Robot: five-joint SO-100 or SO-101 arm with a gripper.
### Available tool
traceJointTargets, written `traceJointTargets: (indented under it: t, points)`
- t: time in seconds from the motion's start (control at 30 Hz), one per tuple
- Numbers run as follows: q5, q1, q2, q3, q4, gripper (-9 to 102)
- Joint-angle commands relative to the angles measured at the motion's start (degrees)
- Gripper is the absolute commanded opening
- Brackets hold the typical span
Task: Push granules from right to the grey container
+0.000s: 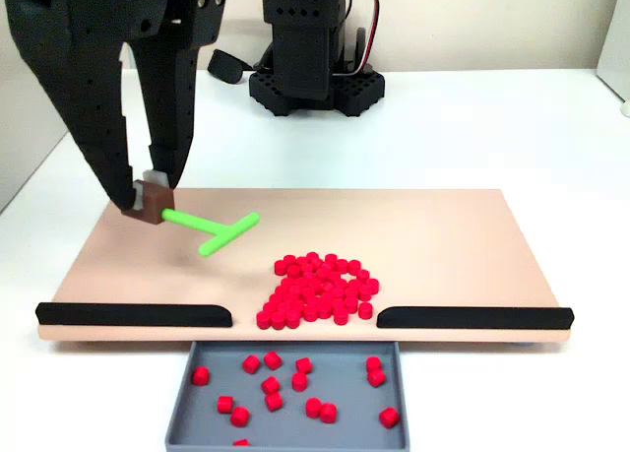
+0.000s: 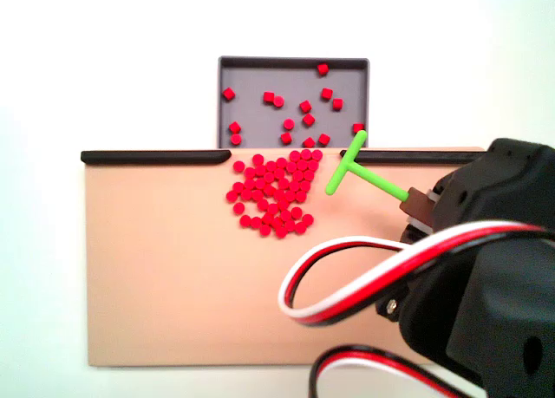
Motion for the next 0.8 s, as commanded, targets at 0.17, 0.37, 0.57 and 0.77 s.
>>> traceJointTargets:
  t: [0.17, 0.37, 0.57, 0.77]
  points:
    - [30.0, -4.7, 20.4, 18.0, -0.4, 0]
    - [55.6, -10.4, 28.6, 26.3, -0.4, 0]
    - [68.4, -15.0, 33.8, 32.9, -0.7, 0]
    - [74.0, -17.6, 38.7, 38.4, -0.5, 0]
